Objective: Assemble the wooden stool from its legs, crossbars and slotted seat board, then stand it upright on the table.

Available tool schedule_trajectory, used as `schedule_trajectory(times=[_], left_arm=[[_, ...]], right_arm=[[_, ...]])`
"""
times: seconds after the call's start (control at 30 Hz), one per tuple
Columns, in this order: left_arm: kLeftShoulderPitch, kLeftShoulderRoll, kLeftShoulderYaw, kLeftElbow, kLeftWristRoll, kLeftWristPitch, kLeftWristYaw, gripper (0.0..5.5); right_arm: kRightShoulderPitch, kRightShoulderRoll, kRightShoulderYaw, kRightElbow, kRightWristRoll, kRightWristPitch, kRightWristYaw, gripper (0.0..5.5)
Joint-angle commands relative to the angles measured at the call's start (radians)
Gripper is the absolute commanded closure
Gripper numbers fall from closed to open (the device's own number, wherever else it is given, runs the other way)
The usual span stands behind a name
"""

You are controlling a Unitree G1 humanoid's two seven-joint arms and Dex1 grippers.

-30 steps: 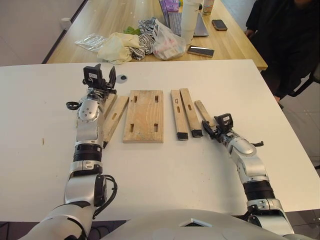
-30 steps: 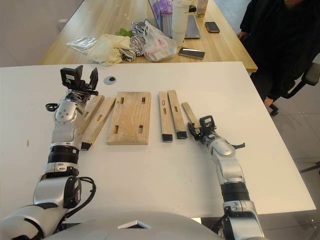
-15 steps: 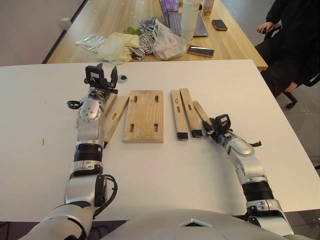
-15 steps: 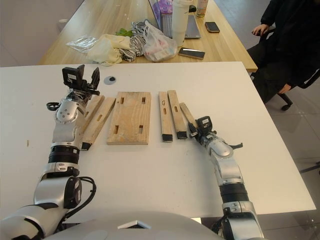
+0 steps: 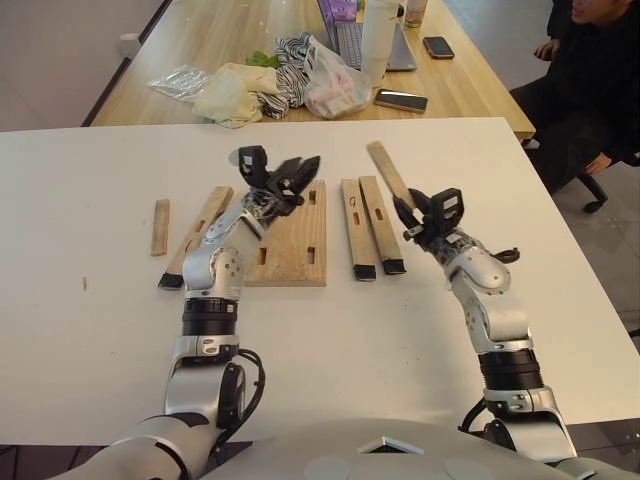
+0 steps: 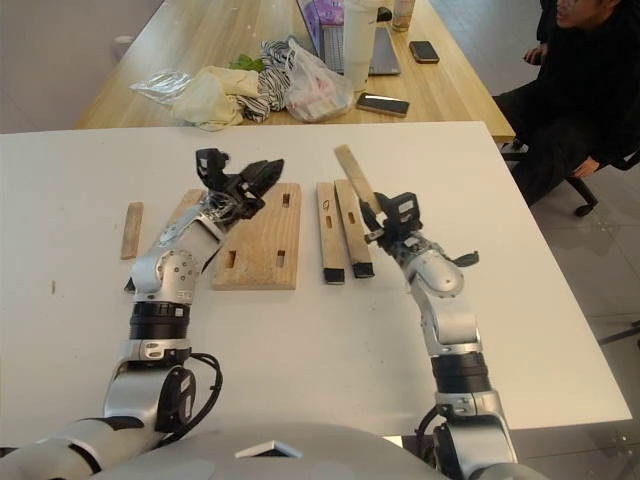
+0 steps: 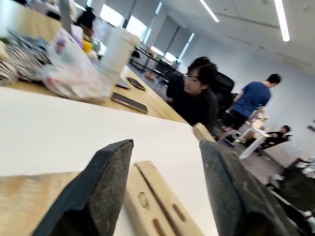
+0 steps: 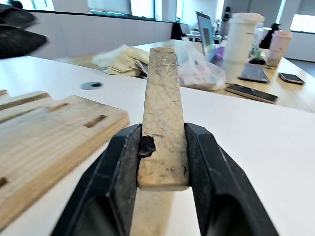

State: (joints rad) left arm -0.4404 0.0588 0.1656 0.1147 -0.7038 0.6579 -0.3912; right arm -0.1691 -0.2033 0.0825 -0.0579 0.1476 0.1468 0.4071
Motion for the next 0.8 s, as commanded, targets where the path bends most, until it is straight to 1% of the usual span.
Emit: schedule_trajectory(times=[0.03, 0.13, 0.37, 0.6, 0.67, 0.8], left_arm=[[-0.008, -0.041, 0.062, -0.040, -0.126, 0.169, 0.105, 3.03], [-0.009, -0.054, 0.078, -0.045, -0.159, 0.219, 0.152, 3.03], [-0.036, -0.090, 0.186, -0.035, -0.305, 0.292, 0.251, 3.03], [-0.052, -0.114, 0.222, -0.036, -0.395, 0.314, 0.316, 3.03], [-0.050, -0.114, 0.219, -0.043, -0.402, 0.313, 0.319, 3.26], [-0.050, -0.116, 0.219, -0.047, -0.417, 0.312, 0.322, 3.88]], right_arm=[[0.001, 0.014, 0.061, -0.052, -0.010, -0.019, 0.032, 4.19], [0.004, 0.010, 0.092, -0.059, -0.013, -0.022, 0.048, 4.19], [0.020, -0.001, 0.128, -0.080, -0.009, -0.020, 0.069, 4.19], [0.047, -0.012, 0.170, -0.100, -0.019, -0.010, 0.098, 4.20], [0.048, -0.009, 0.174, -0.103, -0.021, -0.007, 0.098, 4.20], [0.042, -0.004, 0.165, -0.101, -0.021, -0.002, 0.091, 4.20]])
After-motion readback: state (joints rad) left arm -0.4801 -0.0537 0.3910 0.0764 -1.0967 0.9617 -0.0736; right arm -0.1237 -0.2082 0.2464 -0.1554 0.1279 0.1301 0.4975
